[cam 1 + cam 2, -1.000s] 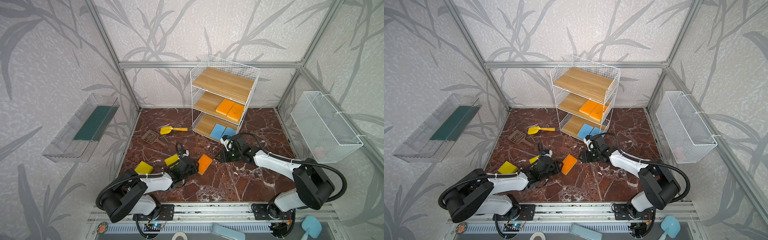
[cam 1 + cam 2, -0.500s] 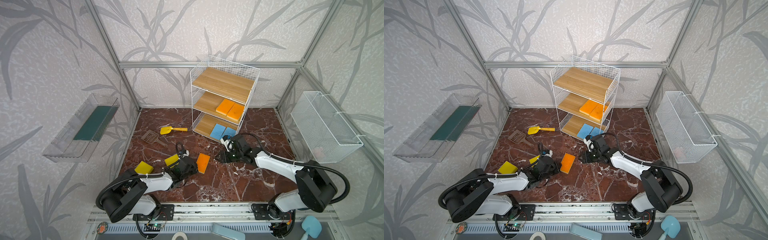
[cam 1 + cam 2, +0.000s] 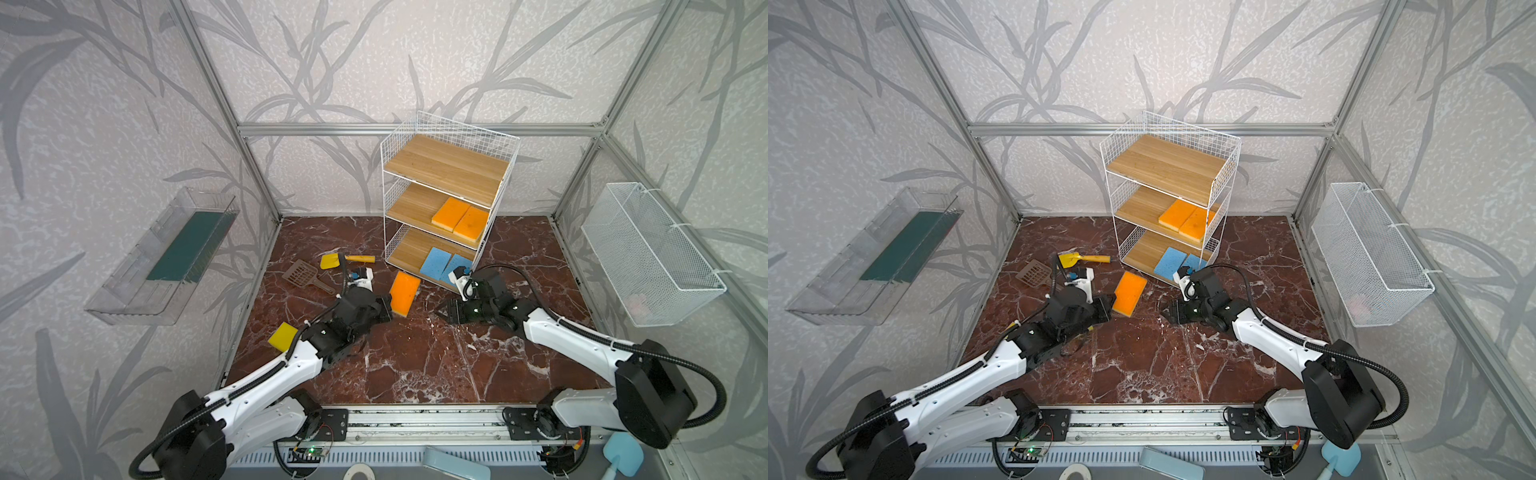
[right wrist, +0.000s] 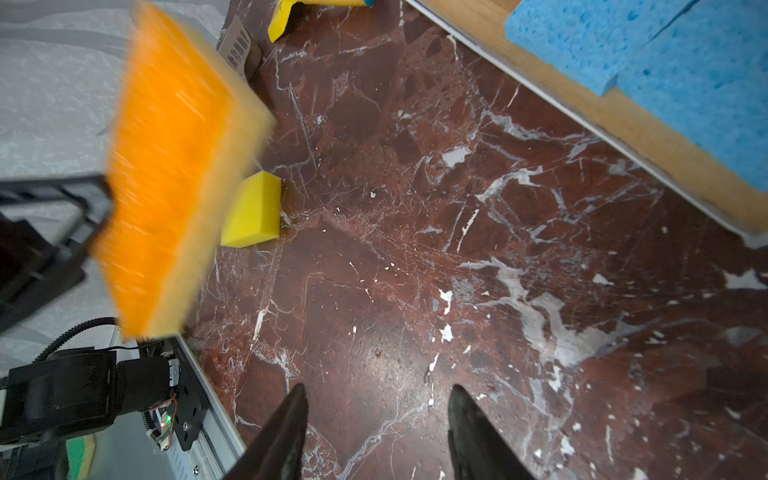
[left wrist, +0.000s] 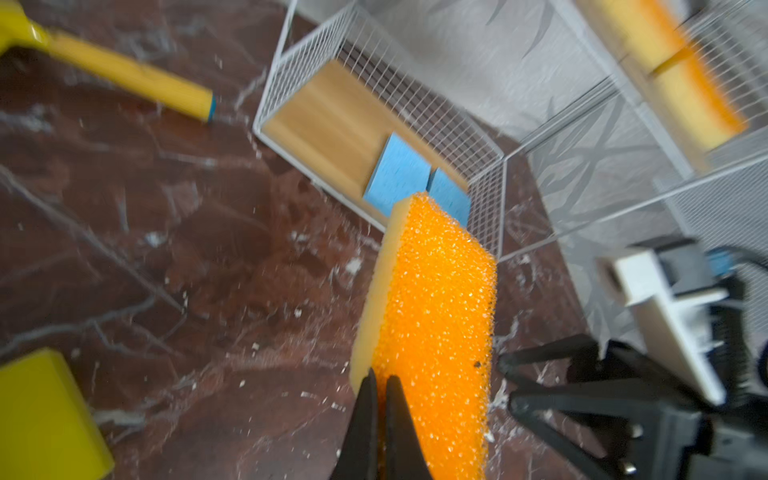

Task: Place and organize the cleaning sponges onto the shelf
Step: 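Lift the sponge with the left gripper and carry it to the middle shelf, then set the sponge beside the orange sponges and open the left gripper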

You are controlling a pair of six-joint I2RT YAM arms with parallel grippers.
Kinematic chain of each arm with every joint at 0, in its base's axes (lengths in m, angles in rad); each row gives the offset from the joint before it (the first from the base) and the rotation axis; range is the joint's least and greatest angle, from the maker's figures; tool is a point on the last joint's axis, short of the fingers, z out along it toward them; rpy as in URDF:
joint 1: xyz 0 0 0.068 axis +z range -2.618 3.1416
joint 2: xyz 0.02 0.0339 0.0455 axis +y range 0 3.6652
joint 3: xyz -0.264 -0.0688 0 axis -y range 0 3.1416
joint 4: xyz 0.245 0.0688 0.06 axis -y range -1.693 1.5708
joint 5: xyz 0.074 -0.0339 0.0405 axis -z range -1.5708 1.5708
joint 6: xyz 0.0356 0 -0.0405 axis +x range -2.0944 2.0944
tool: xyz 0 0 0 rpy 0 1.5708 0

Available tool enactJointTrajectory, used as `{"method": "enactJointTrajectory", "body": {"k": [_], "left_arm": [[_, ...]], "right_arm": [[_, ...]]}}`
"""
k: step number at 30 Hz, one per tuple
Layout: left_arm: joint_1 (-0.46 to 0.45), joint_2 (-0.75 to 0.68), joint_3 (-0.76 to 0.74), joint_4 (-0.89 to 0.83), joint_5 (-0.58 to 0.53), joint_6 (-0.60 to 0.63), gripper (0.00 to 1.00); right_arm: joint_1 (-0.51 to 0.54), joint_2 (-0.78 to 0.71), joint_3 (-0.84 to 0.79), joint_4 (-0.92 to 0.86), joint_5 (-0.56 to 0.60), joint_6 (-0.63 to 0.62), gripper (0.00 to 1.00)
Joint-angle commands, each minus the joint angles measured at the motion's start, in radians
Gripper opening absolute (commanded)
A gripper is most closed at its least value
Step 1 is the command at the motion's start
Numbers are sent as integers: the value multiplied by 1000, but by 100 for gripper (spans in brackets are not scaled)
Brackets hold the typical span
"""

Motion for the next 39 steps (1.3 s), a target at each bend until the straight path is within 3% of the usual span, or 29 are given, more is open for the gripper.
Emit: {"method": "enactJointTrajectory", "body": {"k": [1, 9, 16, 24, 39], "left_arm": [[47, -18, 108, -76, 46, 101, 0], [154, 155, 367, -20, 243, 136, 0], [175, 321, 583, -9, 294, 159, 0], [184, 465, 689, 73, 321, 117, 0], [193, 645, 842, 69, 233, 118, 0]], "right_arm": [[-16, -52, -20, -24, 7, 4, 54], [-50, -147, -87, -30, 12, 5, 54], [-57, -207, -134, 5, 35, 17, 54], [-58, -206, -146, 26, 23, 28, 54], [-58, -209, -146, 30, 12, 30, 54]]}}
